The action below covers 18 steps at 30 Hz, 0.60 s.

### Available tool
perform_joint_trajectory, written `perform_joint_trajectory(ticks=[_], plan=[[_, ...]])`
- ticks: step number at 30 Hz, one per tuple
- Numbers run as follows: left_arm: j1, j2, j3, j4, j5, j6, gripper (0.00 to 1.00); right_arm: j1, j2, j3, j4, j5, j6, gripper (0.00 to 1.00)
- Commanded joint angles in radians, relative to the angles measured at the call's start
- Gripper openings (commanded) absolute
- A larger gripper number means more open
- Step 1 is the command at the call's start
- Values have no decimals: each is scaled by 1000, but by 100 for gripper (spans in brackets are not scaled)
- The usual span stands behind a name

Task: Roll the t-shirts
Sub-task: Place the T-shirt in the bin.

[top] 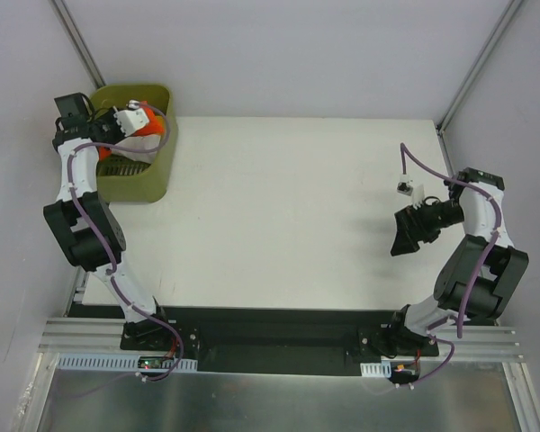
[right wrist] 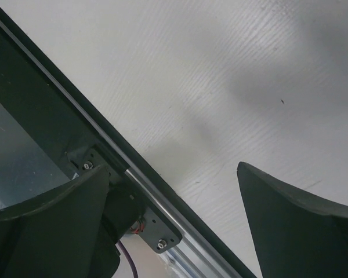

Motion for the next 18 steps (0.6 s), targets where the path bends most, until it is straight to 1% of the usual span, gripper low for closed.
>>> perform_joint_trajectory(ticks=[1,2,6,7,10,14,16,17,18], plan=[[26,-15,-19,54,121,144,0,-9,-21,76,-335,84,22,96],[32,-17,-44,54,131,166,0,-9,0,84,-335,92,28,96],[54,-17,-116,54,179,357,0,-9,22,70,-326,124,29,96],[63,-6,-124,54,185,379,0,-9,25,66,-322,136,32,96],[74,32,-109,45,214,410,0,-9,27,52,-319,167,32,96],[78,97,-23,-15,226,431,0,-9,18,34,-315,186,36,96],[78,123,-16,-42,228,474,0,-9,8,27,-315,193,38,96],[77,126,-30,-53,222,531,0,-10,4,20,-313,202,39,96],[82,129,-39,-58,214,548,0,-10,1,15,-313,204,39,96]])
